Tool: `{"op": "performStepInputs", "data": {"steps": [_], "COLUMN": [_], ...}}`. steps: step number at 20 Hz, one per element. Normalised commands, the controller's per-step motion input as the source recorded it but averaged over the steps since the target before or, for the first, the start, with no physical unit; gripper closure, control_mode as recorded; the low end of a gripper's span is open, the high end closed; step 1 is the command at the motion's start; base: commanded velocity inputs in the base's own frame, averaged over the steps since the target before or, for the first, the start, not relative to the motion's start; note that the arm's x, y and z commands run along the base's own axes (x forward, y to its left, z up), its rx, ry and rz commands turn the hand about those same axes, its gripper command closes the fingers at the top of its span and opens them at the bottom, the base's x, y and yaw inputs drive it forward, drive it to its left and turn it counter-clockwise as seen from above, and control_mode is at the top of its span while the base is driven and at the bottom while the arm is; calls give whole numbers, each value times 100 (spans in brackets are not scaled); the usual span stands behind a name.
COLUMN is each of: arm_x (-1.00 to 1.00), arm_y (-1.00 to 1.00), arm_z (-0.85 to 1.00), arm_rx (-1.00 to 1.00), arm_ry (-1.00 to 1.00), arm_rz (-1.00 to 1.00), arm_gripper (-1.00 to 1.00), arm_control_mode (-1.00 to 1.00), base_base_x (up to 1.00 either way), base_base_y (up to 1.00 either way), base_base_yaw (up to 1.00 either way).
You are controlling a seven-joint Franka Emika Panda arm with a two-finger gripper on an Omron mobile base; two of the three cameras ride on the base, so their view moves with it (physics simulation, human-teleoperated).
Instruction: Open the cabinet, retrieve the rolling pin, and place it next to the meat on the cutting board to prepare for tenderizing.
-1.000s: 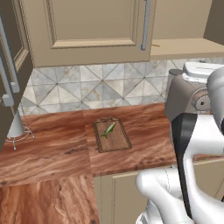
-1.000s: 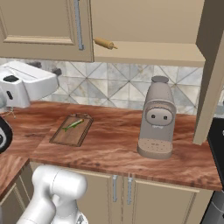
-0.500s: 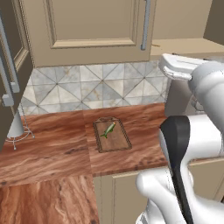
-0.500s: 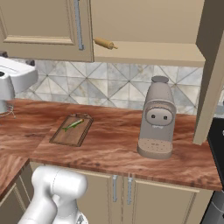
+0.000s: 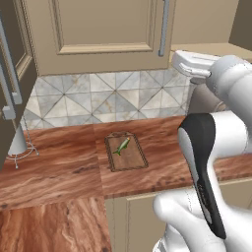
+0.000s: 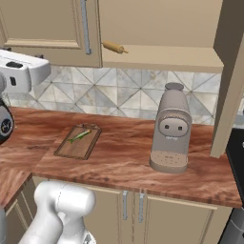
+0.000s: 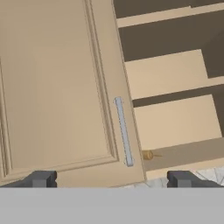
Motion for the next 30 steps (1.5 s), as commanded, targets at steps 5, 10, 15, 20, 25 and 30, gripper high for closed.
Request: {"op": "performStepInputs", "data": {"steps": [5, 10, 15, 20, 25, 30], "arm_x": [45, 43, 44, 40, 29, 12], "arm_y": [0, 0, -4, -7, -9, -17], "arm_z": [-2, -4, -2, 0, 0, 0], "arm_rx": [-9, -15, -10, -1, 0, 2], "arm_ry": [0, 0, 0, 0, 0, 0], "arm_rz": [1, 0, 0, 0, 0, 0], "arm_gripper": [-100, -100, -100, -100, -100, -100], "arm_control_mode": [-100, -100, -100, -100, -100, -100], "base_base_x": [0, 0, 0, 0, 0, 0], "base_base_y": [0, 0, 0, 0, 0, 0], "base_base_yaw": [0, 0, 0, 0, 0, 0]}}
